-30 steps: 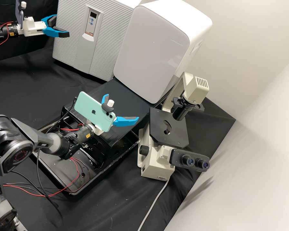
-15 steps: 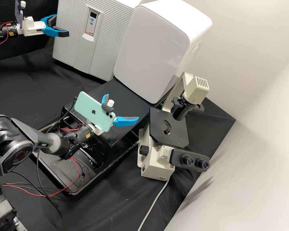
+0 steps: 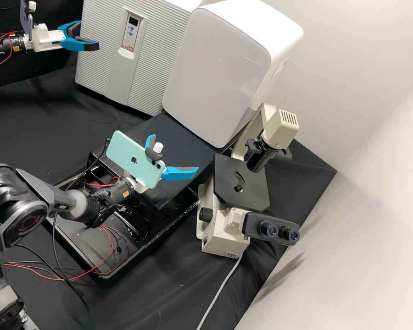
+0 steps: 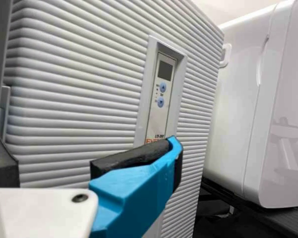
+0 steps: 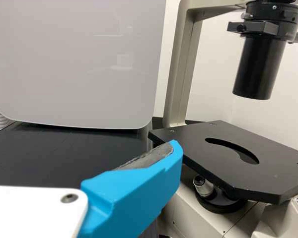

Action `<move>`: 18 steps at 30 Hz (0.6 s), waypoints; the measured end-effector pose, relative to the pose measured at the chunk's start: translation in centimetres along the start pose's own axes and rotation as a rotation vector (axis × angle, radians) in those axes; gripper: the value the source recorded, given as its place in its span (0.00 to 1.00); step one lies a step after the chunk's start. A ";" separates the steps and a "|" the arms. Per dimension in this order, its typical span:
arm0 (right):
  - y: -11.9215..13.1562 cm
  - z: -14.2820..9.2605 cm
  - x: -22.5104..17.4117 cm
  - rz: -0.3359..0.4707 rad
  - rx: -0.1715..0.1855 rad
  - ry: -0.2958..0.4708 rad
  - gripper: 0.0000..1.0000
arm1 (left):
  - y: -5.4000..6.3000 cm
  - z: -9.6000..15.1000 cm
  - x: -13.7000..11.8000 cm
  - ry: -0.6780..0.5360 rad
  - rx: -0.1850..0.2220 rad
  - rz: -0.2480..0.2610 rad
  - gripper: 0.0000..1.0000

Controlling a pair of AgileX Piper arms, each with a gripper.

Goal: Open the incubator door

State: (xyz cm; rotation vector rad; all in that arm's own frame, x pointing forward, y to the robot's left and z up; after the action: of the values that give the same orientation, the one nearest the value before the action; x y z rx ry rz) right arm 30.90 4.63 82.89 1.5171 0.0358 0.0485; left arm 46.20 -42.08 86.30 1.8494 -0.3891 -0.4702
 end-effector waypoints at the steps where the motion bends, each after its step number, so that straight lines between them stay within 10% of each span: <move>1: 0.0 0.0 0.0 0.000 0.000 0.000 1.00 | 0.0 0.0 0.0 0.000 0.000 0.000 0.00; 18: 0.0 0.0 0.0 0.000 0.000 0.000 1.00 | 0.1 -0.3 -0.2 0.042 -0.022 0.017 0.00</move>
State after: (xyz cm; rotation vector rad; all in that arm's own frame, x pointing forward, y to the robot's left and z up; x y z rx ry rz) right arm 30.90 4.63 82.89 1.5171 0.0358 0.0485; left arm 46.20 -41.79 86.45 1.8302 -0.3695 -0.4225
